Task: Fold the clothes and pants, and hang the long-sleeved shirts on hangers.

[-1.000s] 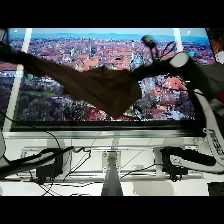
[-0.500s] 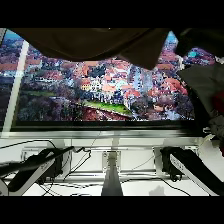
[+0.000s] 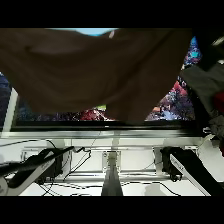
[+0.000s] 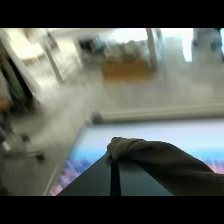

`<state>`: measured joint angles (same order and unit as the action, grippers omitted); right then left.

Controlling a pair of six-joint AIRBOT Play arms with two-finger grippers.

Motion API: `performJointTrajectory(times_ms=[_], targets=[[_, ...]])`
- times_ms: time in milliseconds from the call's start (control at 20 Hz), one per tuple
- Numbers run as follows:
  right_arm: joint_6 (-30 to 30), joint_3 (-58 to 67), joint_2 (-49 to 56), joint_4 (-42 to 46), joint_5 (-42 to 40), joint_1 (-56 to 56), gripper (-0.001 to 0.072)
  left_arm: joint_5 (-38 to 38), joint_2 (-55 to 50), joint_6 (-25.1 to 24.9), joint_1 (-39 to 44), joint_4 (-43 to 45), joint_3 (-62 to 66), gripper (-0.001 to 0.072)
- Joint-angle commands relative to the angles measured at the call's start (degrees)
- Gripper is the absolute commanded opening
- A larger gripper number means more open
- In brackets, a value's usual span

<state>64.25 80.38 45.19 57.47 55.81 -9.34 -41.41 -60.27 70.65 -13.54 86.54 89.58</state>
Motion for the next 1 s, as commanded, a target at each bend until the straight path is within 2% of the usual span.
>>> performJointTrajectory(times_ms=[0,150,300,450,600,650,700,750,800,850,950], targets=[[5.4,-6.8,5.6,8.8,3.0,0.1,0.0014,-11.0,-12.6,-0.6,4.3,-2.2,0.0,0.0017],[5.8,-15.3,13.6,13.5,-0.5,0.1,0.0014,-7.6,-25.3,-0.5,8.7,-2.2,0.0,0.0017],[5.8,-21.8,22.5,14.5,-12.2,0.1,0.0014,-2.3,-34.8,-0.3,12.5,-2.2,0.0,0.0017],[5.8,-23.0,31.5,14.8,-24.2,0.1,0.0014,5.7,-39.4,-0.3,15.1,-2.2,0.0,0.0017],[6.3,-23.0,36.8,14.8,-34.8,1.1,0.0014,16.5,-39.8,0.0,16.5,-2.2,0.0,0.0017],[9.2,-23.0,37.7,14.8,-37.7,2.2,0.0014,19.3,-39.5,1.0,16.7,-2.2,0.1,0.0028],[13.5,-23.0,38.1,14.8,-39.6,3.8,0.0015,20.0,-39.3,2.8,16.8,-2.4,0.1,0.0145],[16.6,-23.0,38.2,14.7,-40.4,5.6,0.0088,18.7,-39.1,5.4,16.8,-2.6,0.1,0.0521],[19.4,-22.8,38.2,14.7,-40.2,8.0,0.039,16.4,-38.8,9.8,16.7,-2.6,0.1,0.0693],[20.6,-22.3,38.2,14.7,-38.2,10.4,0.0481,12.4,-37.9,12.7,16.5,-2.6,0.1,0.0695],[20.5,-20.5,38.2,14.7,-28.4,16.0,0.0481,1.9,-34.6,13.4,15.8,-2.6,0.1,0.0693]])
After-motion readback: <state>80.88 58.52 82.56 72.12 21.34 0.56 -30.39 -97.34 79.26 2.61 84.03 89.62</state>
